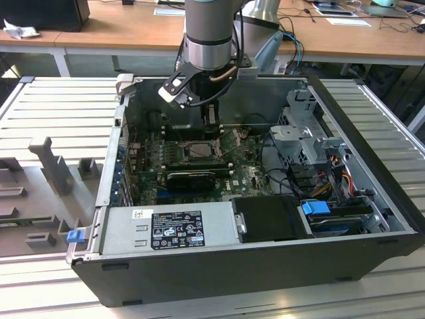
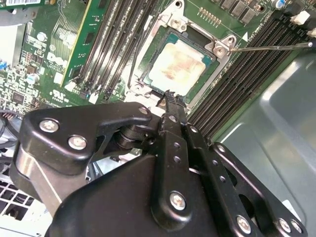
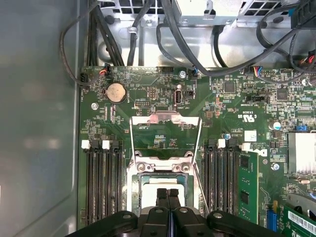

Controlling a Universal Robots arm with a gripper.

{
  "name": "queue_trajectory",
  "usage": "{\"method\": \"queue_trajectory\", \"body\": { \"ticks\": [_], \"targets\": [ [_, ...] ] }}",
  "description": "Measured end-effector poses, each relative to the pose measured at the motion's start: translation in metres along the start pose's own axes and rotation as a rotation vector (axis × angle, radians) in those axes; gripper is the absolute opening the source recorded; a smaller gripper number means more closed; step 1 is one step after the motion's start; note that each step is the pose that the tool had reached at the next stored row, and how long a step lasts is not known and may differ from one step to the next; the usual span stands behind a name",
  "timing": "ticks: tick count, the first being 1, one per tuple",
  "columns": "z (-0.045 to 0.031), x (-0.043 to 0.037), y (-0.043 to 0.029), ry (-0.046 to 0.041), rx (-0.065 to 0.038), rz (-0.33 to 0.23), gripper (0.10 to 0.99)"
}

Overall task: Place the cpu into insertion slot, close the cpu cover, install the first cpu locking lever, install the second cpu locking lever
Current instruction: 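Close the cpu cover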

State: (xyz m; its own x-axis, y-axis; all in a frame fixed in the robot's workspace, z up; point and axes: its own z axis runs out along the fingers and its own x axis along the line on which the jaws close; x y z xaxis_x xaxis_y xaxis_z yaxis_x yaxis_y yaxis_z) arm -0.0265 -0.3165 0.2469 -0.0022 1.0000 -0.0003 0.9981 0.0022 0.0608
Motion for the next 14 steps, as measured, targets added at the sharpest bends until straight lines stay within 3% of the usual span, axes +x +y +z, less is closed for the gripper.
{"method": "queue_trajectory", "body": {
  "ticks": [14],
  "targets": [
    [-0.0058, 0.0000, 0.0022, -0.0004, 0.000, 0.000, 0.106]
  ]
}}
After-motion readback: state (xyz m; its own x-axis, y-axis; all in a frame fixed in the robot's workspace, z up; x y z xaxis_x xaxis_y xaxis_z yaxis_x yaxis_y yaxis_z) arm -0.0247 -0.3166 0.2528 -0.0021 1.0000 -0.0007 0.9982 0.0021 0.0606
